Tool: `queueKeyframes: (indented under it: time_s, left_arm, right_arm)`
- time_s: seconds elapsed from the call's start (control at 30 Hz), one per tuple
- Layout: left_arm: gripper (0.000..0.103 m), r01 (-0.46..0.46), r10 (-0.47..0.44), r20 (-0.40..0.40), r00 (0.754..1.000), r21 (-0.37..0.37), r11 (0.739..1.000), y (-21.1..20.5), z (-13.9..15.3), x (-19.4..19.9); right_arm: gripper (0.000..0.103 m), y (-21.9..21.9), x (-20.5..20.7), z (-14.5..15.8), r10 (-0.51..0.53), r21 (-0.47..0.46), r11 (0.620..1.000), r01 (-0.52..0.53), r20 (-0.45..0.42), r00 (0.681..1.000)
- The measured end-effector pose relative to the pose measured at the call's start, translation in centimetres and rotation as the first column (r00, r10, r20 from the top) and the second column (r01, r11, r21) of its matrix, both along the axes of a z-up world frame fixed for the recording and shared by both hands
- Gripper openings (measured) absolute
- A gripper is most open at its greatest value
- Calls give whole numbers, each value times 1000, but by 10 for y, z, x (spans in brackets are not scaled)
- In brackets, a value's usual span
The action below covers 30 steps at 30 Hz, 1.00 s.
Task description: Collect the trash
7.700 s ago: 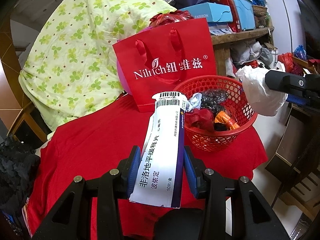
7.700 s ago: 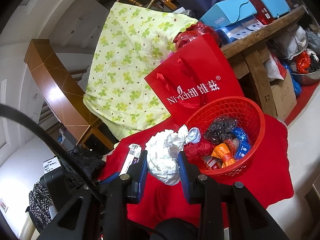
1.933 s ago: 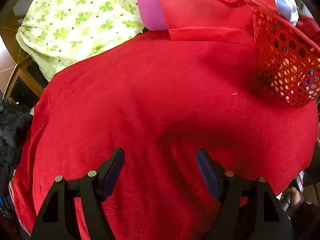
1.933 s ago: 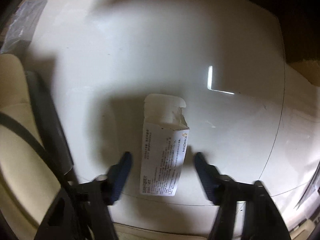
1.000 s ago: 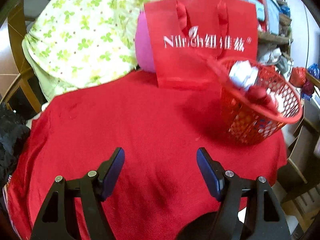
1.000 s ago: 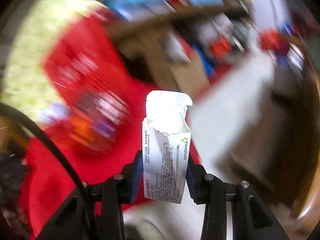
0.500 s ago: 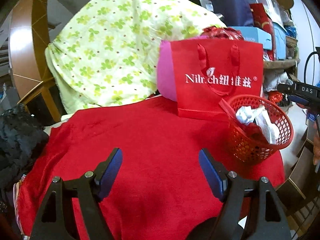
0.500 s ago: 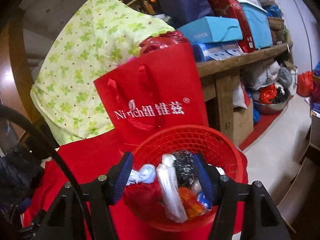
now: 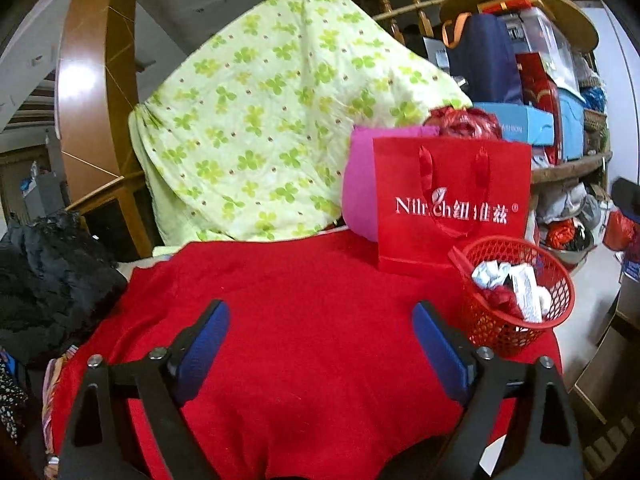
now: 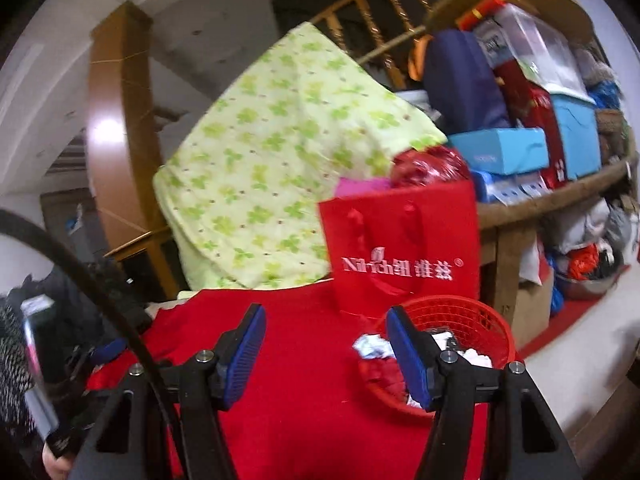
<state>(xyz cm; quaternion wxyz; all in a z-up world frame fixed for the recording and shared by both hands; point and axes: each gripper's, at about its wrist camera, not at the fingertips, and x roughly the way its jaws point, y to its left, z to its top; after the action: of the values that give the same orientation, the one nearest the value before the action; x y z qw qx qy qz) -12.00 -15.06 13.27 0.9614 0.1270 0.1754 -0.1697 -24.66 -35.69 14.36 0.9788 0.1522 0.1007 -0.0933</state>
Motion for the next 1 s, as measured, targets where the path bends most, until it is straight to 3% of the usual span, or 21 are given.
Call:
queueKeyframes:
  time_s: [0.27, 0.5, 0.67, 1.0]
  left_arm:
    - [97, -4, 4, 68, 998, -4, 1000, -1, 24, -30]
    - [100, 4, -6, 88, 996, 27, 1000, -9, 28, -41]
    - [100, 0, -2, 86, 996, 25, 1000, -8, 29, -42]
    - [100, -32, 32, 94, 995, 0, 999, 16, 36, -43]
  right_arm:
    - [70, 47, -36, 11, -45, -83, 996, 45, 2, 999]
    - [70, 65, -34, 1, -97, -167, 982, 90, -36, 995]
    - [70, 63, -33, 5, -144, -165, 977, 137, -31, 989]
    - [70, 73, -26, 13, -107, -145, 984, 101, -34, 994]
